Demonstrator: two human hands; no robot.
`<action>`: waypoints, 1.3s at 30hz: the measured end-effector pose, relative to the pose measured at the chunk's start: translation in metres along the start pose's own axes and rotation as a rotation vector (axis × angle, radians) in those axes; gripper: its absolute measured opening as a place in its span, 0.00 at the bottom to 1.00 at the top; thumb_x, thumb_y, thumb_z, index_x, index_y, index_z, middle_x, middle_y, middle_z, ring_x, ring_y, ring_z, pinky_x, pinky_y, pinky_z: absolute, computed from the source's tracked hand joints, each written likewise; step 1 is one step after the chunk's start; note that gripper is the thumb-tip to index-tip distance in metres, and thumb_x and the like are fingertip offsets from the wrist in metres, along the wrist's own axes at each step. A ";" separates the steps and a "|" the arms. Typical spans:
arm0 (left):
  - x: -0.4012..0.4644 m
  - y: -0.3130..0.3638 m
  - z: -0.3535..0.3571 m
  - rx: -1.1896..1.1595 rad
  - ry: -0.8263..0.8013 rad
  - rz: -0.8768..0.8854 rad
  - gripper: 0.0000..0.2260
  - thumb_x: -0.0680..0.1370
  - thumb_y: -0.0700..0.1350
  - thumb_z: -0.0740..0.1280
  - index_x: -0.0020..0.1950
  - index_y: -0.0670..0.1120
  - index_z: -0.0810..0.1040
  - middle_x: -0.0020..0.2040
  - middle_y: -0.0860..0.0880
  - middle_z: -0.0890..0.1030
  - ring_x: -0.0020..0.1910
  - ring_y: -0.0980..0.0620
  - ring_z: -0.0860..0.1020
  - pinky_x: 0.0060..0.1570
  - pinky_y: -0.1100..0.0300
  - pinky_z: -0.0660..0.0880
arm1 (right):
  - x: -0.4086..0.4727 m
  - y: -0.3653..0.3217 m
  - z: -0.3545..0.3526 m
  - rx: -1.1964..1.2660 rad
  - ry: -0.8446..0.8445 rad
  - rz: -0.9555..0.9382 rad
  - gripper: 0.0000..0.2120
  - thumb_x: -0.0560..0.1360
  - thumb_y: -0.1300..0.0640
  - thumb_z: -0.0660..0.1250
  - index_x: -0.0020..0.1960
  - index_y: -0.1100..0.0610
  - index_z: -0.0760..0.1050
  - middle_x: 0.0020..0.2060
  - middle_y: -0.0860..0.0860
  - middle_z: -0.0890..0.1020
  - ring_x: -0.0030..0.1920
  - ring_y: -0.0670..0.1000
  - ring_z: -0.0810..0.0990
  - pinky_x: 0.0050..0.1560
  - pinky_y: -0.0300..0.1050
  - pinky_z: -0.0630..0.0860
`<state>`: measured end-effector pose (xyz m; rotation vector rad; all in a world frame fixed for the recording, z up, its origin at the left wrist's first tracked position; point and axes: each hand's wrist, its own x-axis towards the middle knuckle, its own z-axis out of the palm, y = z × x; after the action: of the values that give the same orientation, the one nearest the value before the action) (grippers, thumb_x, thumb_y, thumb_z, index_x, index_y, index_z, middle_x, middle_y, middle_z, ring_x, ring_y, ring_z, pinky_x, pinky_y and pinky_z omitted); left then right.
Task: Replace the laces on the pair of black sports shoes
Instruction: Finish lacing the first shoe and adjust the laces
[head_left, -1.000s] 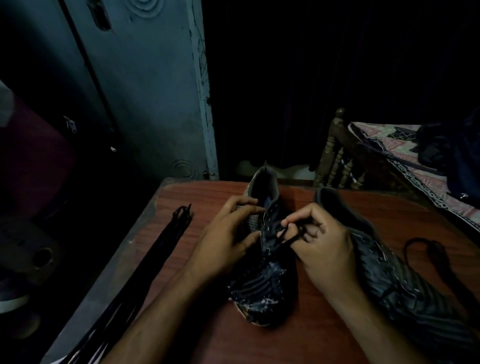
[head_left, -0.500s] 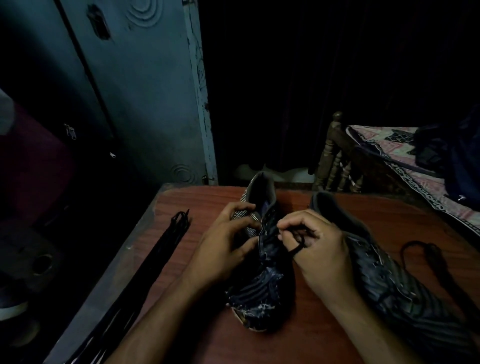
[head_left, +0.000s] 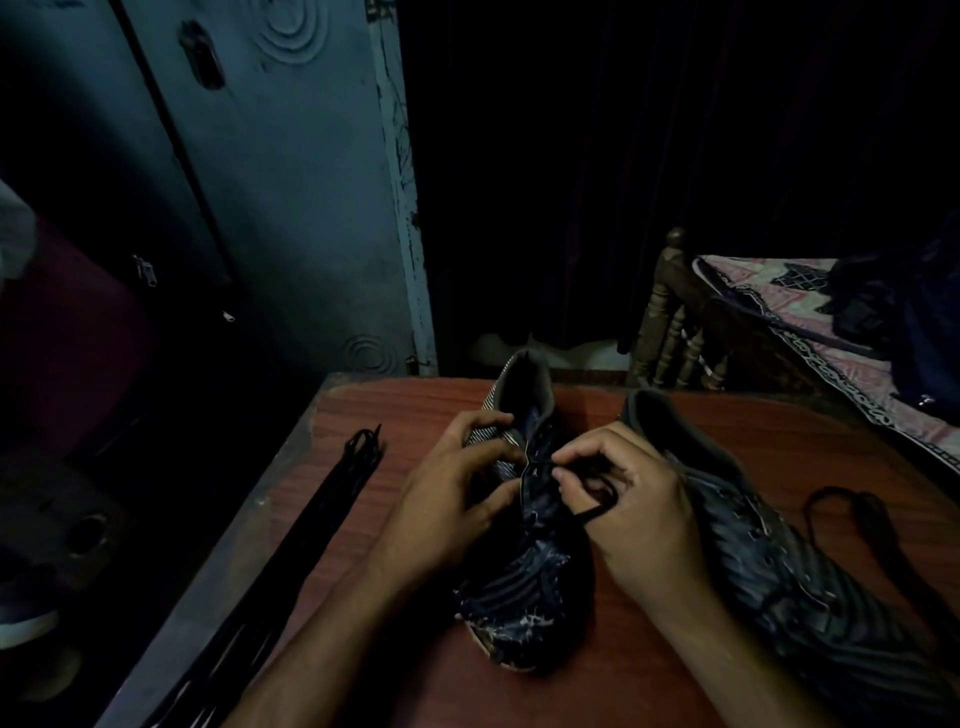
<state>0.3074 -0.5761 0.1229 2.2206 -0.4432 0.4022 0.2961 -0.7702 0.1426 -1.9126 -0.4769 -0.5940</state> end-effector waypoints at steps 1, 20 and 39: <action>0.000 0.000 0.000 0.001 0.000 -0.003 0.08 0.77 0.49 0.72 0.55 0.54 0.83 0.70 0.63 0.70 0.68 0.63 0.72 0.67 0.59 0.71 | 0.000 -0.001 0.000 -0.004 -0.003 -0.005 0.12 0.71 0.70 0.75 0.44 0.54 0.81 0.43 0.42 0.80 0.45 0.46 0.82 0.45 0.47 0.81; -0.001 0.006 0.000 0.028 -0.008 0.000 0.08 0.78 0.46 0.74 0.55 0.55 0.83 0.70 0.62 0.70 0.68 0.65 0.71 0.65 0.71 0.67 | 0.000 -0.004 -0.002 -0.134 -0.048 0.022 0.13 0.70 0.68 0.76 0.45 0.51 0.82 0.42 0.40 0.82 0.46 0.37 0.80 0.45 0.25 0.72; -0.005 0.013 0.002 0.039 0.029 0.039 0.09 0.77 0.47 0.74 0.56 0.57 0.82 0.69 0.62 0.69 0.65 0.65 0.73 0.61 0.63 0.74 | 0.001 0.000 -0.005 -0.335 -0.165 -0.077 0.06 0.74 0.60 0.73 0.46 0.50 0.80 0.43 0.42 0.77 0.41 0.43 0.77 0.40 0.45 0.78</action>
<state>0.2979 -0.5846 0.1277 2.2436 -0.4673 0.4664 0.2958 -0.7751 0.1449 -2.2828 -0.5865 -0.5973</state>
